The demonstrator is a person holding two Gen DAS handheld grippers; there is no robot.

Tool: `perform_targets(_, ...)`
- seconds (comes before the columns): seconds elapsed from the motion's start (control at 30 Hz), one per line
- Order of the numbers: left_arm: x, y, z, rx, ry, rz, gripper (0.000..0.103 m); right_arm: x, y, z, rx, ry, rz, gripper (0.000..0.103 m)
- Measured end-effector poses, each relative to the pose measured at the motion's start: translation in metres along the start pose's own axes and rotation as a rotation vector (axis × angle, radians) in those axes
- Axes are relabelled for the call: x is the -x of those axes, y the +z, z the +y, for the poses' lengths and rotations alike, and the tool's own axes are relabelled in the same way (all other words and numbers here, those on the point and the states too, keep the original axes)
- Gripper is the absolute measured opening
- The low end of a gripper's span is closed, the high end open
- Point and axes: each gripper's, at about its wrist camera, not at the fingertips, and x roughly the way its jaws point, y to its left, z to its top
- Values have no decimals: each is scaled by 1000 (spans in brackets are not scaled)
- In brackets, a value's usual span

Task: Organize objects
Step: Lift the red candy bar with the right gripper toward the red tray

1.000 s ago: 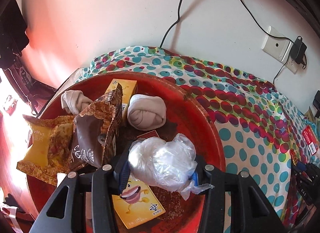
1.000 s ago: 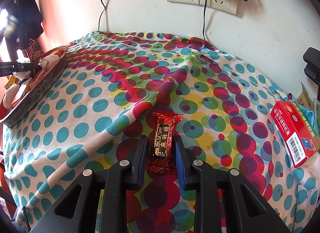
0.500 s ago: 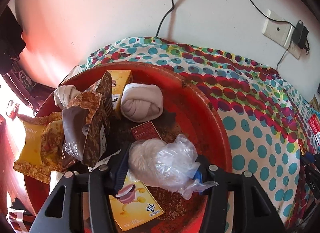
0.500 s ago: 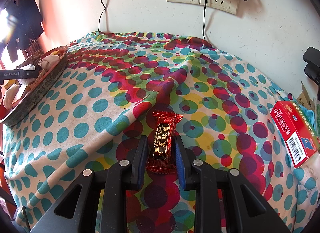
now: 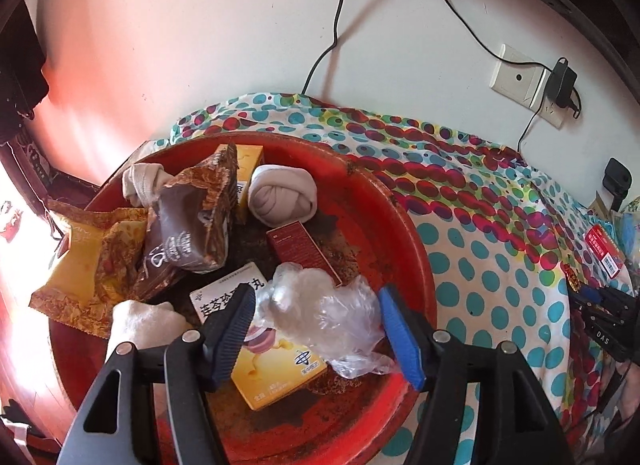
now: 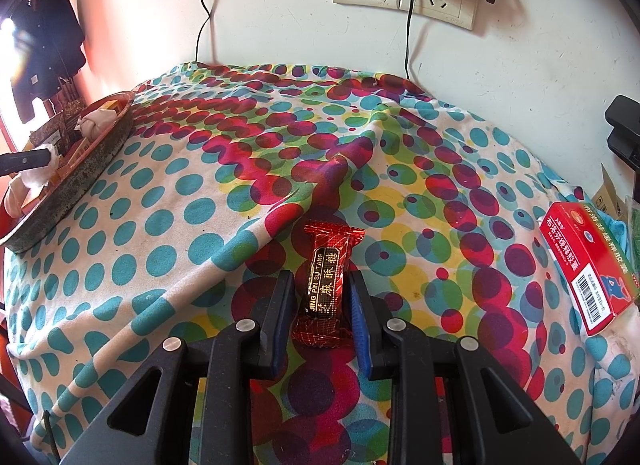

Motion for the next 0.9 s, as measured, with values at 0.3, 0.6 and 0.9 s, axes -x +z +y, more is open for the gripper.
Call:
perform_targets(0.3,25,-23,11,-14,-21,-79,69,0,0,1,1,-5,0,27)
perform_targets(0.6,39,-53,15,-12,-35,-126,69,-1,0,2,0,-5,1,27)
perform_targets(0.9,60,-52,20,18,-103,-203,69,-2,1,0,-13,-51,5,45)
